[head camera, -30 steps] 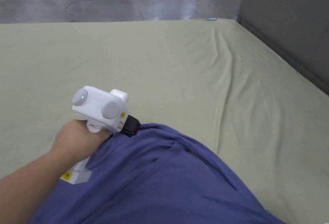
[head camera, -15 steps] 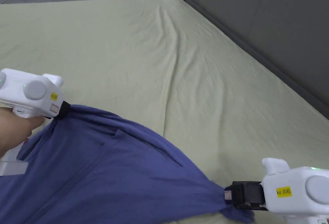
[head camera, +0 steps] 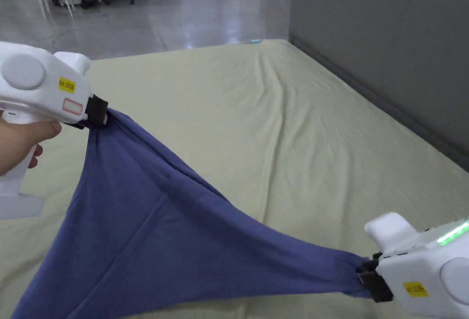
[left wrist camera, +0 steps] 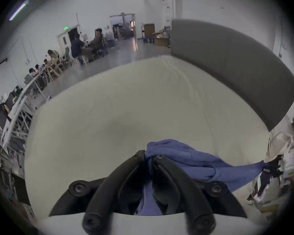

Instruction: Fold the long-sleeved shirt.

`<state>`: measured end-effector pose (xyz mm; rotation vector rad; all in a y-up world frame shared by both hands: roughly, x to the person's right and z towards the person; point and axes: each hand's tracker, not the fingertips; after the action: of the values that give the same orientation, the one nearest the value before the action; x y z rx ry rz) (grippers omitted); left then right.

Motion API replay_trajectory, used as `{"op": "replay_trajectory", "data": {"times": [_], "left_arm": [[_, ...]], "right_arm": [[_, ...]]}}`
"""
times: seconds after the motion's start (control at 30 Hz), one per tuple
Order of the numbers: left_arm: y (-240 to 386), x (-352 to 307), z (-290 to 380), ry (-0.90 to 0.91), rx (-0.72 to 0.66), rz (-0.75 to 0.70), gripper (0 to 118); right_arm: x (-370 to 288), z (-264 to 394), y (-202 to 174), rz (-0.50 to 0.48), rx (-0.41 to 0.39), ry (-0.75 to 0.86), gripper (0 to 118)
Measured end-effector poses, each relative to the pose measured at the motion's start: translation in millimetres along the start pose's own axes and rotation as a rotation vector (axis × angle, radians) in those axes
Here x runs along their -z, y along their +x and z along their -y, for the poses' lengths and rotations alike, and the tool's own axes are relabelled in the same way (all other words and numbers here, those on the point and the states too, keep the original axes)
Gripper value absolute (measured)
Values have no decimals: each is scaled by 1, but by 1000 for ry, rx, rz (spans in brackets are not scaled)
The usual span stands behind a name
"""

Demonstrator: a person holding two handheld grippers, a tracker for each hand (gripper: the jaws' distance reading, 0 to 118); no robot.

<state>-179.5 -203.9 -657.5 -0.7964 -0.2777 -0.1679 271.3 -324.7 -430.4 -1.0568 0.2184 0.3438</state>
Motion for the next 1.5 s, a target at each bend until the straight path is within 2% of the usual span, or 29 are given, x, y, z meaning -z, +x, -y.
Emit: {"op": "replay_trajectory", "data": {"times": [0.07, 0.2, 0.33, 0.4, 0.43, 0.6, 0.77, 0.9, 1.0, 1.13, 1.27, 1.4, 1.5], "left_arm": [[-13, -44, -24, 70, -8, -19, 5], [-50, -126, -72, 209, -76, -76, 5], [-78, -190, -107, 317, -183, -121, 5], [-100, -210, -125, 360, -228, -162, 5], [-108, -216, -131, 377, -251, -181, 5], [-143, -218, -156, 435, -402, -245, 5], [-164, -188, -159, 443, -454, -258, 5], [-186, -142, -145, 410, -457, -263, 5], [-194, -88, -110, 295, -488, -226, 5], [-192, -1, -40, 112, -489, -223, 5], [-177, 70, 46, -46, -530, -158, 5], [-152, 91, 133, -150, -524, -85, 5], [-140, 70, 198, -185, -556, -38, 5]], "right_arm": [[-27, -31, 7, 62, -66, 87, 5], [-68, -117, 30, 162, -140, 223, 5], [-101, -218, 51, 216, -143, 324, 5], [-114, -275, 58, 275, -164, 355, 5], [-120, -298, 61, 291, -155, 372, 5], [-148, -403, 66, 244, -57, 435, 5], [-150, -462, 65, 226, 98, 488, 5], [-113, -466, 66, 138, 149, 479, 5], [-53, -448, 62, 89, 162, 395, 5], [56, -399, 53, -9, 180, 223, 5], [153, -324, 31, -101, 245, 67, 5], [200, -241, 8, -127, 196, -26, 5], [211, -183, 6, -121, 134, -49, 5]]}}
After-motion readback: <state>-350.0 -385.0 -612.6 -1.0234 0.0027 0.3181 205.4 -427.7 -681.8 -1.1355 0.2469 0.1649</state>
